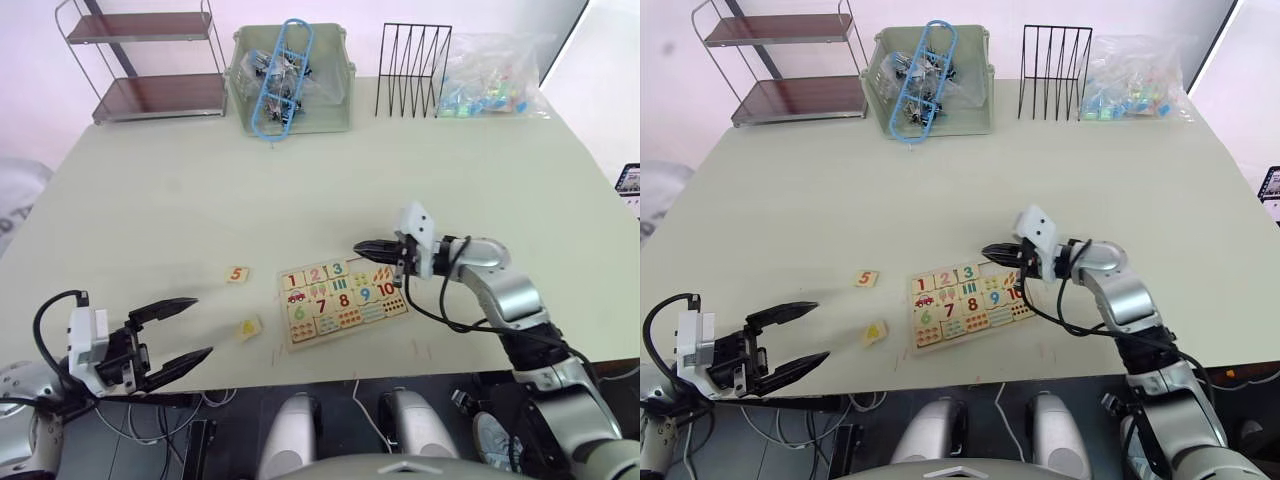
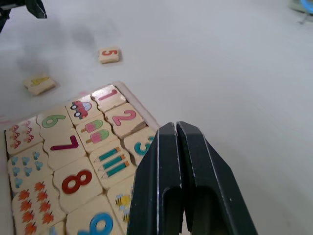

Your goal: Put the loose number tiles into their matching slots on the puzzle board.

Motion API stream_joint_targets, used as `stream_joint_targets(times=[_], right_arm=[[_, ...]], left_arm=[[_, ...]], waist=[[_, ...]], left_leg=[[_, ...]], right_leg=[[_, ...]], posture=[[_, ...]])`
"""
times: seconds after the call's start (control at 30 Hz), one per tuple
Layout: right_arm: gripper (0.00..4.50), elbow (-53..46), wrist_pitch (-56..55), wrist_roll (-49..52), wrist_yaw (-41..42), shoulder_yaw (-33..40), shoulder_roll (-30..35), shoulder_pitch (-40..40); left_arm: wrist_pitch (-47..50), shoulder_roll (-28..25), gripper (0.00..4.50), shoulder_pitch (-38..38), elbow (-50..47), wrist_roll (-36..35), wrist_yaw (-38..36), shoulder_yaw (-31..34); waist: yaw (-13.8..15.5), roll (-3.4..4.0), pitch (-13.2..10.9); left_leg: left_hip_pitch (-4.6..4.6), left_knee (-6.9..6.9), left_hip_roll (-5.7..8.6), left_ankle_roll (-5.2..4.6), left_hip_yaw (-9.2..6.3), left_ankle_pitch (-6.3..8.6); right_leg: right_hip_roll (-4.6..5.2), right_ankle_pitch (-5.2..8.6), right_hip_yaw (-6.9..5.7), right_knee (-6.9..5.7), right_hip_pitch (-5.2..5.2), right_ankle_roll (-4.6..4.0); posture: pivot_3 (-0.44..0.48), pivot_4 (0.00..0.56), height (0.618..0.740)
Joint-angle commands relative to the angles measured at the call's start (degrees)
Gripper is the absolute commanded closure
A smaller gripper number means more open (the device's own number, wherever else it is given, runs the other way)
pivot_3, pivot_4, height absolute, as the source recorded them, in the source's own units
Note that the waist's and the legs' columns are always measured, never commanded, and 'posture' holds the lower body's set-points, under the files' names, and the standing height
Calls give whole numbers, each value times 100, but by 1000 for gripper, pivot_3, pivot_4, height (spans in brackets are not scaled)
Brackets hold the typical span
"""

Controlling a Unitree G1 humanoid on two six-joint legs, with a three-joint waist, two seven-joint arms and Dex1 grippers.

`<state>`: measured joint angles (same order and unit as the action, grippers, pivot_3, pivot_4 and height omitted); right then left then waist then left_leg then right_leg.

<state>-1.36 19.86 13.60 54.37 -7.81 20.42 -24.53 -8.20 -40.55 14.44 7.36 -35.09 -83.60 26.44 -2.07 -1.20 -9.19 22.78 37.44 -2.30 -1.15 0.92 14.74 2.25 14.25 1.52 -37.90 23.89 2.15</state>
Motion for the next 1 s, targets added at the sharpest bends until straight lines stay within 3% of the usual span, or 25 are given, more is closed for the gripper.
stream_joint_targets(times=[0.03, 0.37, 0.47, 0.7, 1.0], right_arm=[[4443, -453, -535, 293, -174, 585, 104, 381], [4443, -580, -989, 682, -206, 1773, 928, 1949], [3734, -504, -1174, 938, -75, 2316, 1133, 2495], [189, -457, -1592, 1279, 30, 3015, 1207, 3407], [72, -447, -2318, 1416, -110, 3449, 783, 4336]], left_arm=[[20, 27, 0, 56, -48, 96, 420, 156], [158, 79, 0, 176, 46, 250, 1172, 231], [86, 145, 0, 209, 115, 313, 1359, 246], [54, 204, 0, 240, 284, 321, 1693, 388], [-42, 257, 0, 146, 526, 465, 2160, 501]], waist=[[5, 0, 0], [4, -2, 0], [19, -2, 0], [36, -5, 1], [80, -11, 5]], left_leg=[[0, 0, 0, 0, 1, 0], [-10, 1, 2, 0, 5, 0], [-13, 1, 2, 0, 5, 0], [-21, 1, 1, -1, 5, 0], [-31, 2, -3, -1, 18, 0]], right_leg=[[0, 0, 0, 0, 0, 0], [-5, 1, 7, -1, -7, 2], [-6, 1, 8, 0, -10, 2], [-12, 4, 11, 1, -18, 1], [-13, 19, 25, 0, -21, 4]], posture=[[0, 150, 740], [0, 150, 740], [0, 150, 740], [0, 150, 740], [0, 150, 740]])
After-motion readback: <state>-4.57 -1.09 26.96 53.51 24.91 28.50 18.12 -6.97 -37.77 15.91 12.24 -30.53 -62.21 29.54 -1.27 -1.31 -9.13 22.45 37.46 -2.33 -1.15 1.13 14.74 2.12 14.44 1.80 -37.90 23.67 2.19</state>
